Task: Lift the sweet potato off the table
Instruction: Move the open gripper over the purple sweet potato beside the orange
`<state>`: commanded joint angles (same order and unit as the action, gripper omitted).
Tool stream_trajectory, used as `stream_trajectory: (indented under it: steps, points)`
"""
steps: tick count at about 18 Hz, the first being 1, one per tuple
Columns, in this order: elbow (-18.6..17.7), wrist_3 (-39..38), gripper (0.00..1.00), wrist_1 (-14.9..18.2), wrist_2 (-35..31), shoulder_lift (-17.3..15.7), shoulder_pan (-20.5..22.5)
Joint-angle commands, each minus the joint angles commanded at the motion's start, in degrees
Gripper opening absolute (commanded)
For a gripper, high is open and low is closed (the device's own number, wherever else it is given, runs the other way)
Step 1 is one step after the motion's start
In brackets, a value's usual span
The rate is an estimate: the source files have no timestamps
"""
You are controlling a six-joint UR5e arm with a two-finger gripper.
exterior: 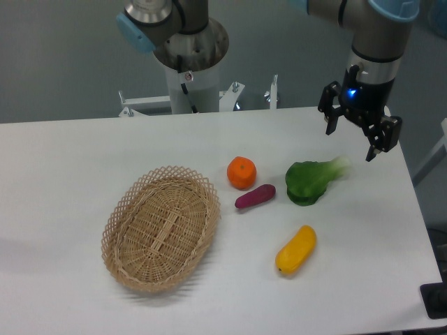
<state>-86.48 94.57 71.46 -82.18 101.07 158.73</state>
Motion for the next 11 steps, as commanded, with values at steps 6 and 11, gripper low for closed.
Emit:
stream_trajectory:
  steps: [6, 11]
  points:
    - [-4.2, -2.9, 0.99, -2.3, 0.4, 0.0, -0.4]
    - [-9.9, -9.7, 1.00, -5.7, 0.6, -0.9, -2.3]
